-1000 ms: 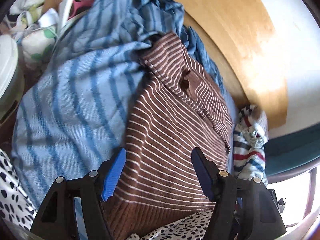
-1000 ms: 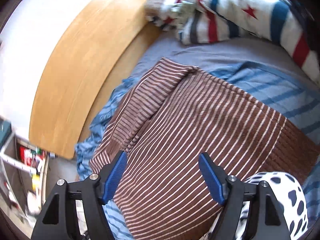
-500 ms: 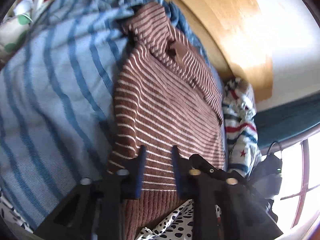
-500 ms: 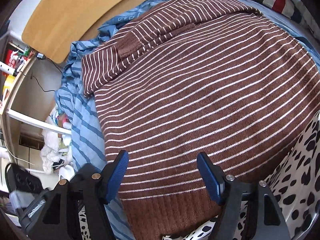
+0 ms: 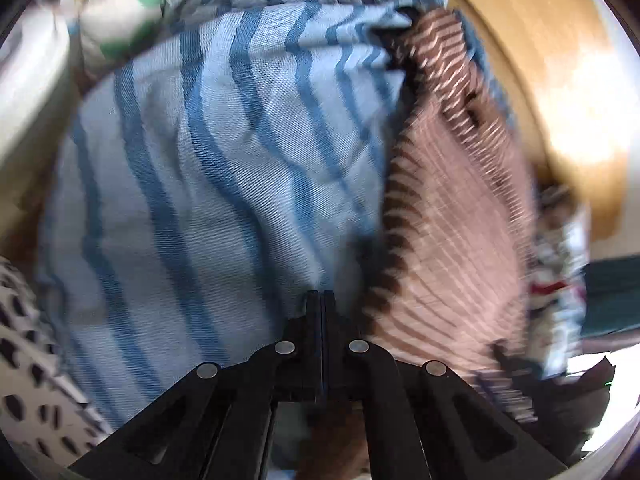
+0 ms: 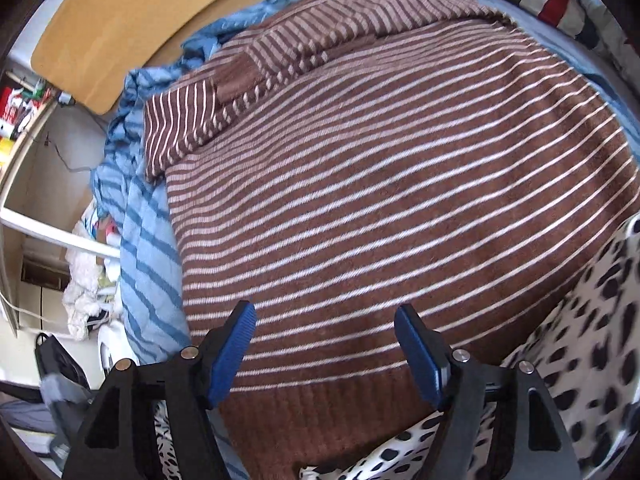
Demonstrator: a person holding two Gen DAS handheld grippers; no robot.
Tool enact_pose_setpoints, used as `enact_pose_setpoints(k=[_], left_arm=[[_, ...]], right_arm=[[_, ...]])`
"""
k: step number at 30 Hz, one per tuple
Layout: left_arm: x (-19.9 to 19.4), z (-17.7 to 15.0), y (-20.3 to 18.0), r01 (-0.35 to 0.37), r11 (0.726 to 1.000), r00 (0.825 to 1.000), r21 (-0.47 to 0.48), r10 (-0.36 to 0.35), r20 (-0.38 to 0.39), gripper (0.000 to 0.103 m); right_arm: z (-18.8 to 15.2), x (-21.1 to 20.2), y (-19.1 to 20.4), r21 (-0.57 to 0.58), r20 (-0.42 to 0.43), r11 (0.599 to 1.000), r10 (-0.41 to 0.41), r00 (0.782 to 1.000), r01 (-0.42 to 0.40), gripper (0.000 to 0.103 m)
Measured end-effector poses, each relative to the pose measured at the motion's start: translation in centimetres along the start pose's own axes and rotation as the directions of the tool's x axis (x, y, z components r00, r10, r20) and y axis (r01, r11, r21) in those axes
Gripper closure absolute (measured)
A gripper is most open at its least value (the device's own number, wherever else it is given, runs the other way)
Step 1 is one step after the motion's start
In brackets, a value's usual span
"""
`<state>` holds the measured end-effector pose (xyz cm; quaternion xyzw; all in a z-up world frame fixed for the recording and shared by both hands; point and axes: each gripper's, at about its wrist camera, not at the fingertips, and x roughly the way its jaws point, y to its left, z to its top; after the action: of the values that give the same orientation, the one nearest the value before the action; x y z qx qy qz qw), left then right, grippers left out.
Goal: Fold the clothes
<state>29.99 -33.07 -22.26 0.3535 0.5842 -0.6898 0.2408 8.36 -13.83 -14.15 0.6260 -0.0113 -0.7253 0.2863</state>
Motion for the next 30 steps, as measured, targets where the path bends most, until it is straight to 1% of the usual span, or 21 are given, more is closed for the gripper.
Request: enact_pose_setpoints(k=[2, 3, 4, 5, 7, 10, 12, 14, 15, 16, 17, 18, 19, 20, 21, 23, 25, 27, 30], left_arm=[[0.0, 0.8, -0.4, 0.044, 0.999, 0.999, 0.025, -0.045, 0.022, 0.101], [0.6, 1.3, -0.7, 0.03, 0.999, 1.0, 0.037, -0.03, 0.009, 0.097], [1.5, 1.7, -0.8, 0.022, 0.999, 0.999, 0.036, -0.021, -0.026, 0.088], [2.6, 2.0, -0.8, 0.038, 0.999, 0.997, 0.029, -0.036, -0.07, 0.074], [4.4, 1.9, -0.9, 0.073, 0.997, 0.989, 0.018, -0.07, -0.126, 0.066], [6.3, 1.3, -1.6, 0.111, 0.994, 0.977, 0.025, -0.104, -0.186, 0.066], [7.9, 0.6, -2.0, 0.157, 0.987, 0.957, 0.018, -0.148, -0.248, 0.066], [8.5, -0.1, -1.8, 0.195, 0.981, 0.948, 0.006, -0.187, -0.258, 0.067], [8.3, -0.4, -1.5, 0.207, 0.978, 0.949, -0.007, -0.202, -0.242, 0.072], [7.8, -0.4, -1.0, 0.218, 0.976, 0.953, -0.02, -0.218, -0.212, 0.094], [7.0, -0.3, -0.6, 0.238, 0.97, 0.955, -0.041, -0.241, -0.171, 0.094], [6.1, -0.4, -0.1, 0.278, 0.958, 0.949, -0.07, -0.285, -0.136, 0.094], [5.2, -0.5, 0.4, 0.323, 0.941, 0.938, -0.098, -0.332, -0.101, 0.094], [4.1, -0.5, 0.8, 0.348, 0.931, 0.932, -0.109, -0.357, -0.067, 0.094], [3.4, -0.5, 0.9, 0.35, 0.931, 0.933, -0.102, -0.357, -0.056, 0.094], [2.4, -0.6, 0.8, 0.339, 0.937, 0.938, -0.083, -0.343, -0.042, 0.094], [1.1, -0.6, 0.6, 0.286, 0.956, 0.958, -0.059, -0.287, -0.005, 0.094], [-0.7, -0.2, 1.0, 0.223, 0.973, 0.974, -0.053, -0.219, 0.066, 0.094], [-2.9, 0.9, 2.2, 0.155, 0.986, 0.981, -0.068, -0.145, 0.133, 0.094]], right_arm=[[-0.7, 1.1, 0.7, -0.022, -0.036, 1.0, 0.001, 0.999, -0.002, 0.027], [-1.1, 1.5, 1.1, -0.034, -0.051, 0.999, 0.006, 0.999, -0.008, 0.027], [-1.5, 1.8, 1.5, -0.048, -0.061, 0.999, 0.011, 0.998, -0.014, 0.027], [-1.7, 1.8, 1.8, -0.067, -0.066, 0.998, 0.012, 0.998, -0.016, 0.027], [-1.9, 1.7, 2.3, -0.095, -0.063, 0.995, 0.006, 0.998, -0.012, 0.028], [-2.0, 1.1, 2.4, -0.122, -0.038, 0.992, -0.014, 0.999, 0.009, 0.027], [-1.7, 0.9, 1.9, -0.102, -0.029, 0.995, -0.025, 0.999, 0.022, 0.027], [-1.4, 0.7, 1.3, -0.079, -0.023, 0.996, -0.03, 0.999, 0.028, 0.027], [-1.3, 0.5, 1.0, -0.069, -0.022, 0.997, -0.035, 0.999, 0.033, 0.027], [-1.2, 0.4, 0.8, -0.066, -0.02, 0.997, -0.034, 0.999, 0.032, 0.028], [-1.3, 0.3, 0.6, -0.065, -0.018, 0.997, -0.036, 0.999, 0.035, 0.027], [-1.3, 0.2, 0.4, -0.067, -0.015, 0.997, -0.043, 0.999, 0.042, 0.027], [-1.3, 0.1, 0.3, -0.069, -0.012, 0.996, -0.049, 0.999, 0.048, 0.027], [-1.3, 0.0, 0.1, -0.069, -0.012, 0.996, -0.052, 0.999, 0.051, 0.027], [-1.3, 0.1, 0.0, -0.065, -0.014, 0.996, -0.053, 0.998, 0.052, 0.027], [-1.3, 0.5, 0.0, -0.061, -0.021, 0.997, -0.055, 0.998, 0.053, 0.027], [-1.6, 1.2, 0.2, -0.074, -0.042, 0.996, -0.053, 0.998, 0.05, 0.027], [-2.1, 1.9, 0.6, -0.097, -0.067, 0.993, -0.067, 0.996, 0.06, 0.027], [-2.9, 3.2, 1.3, -0.131, -0.104, 0.989, -0.08, 0.991, 0.066, 0.027]])
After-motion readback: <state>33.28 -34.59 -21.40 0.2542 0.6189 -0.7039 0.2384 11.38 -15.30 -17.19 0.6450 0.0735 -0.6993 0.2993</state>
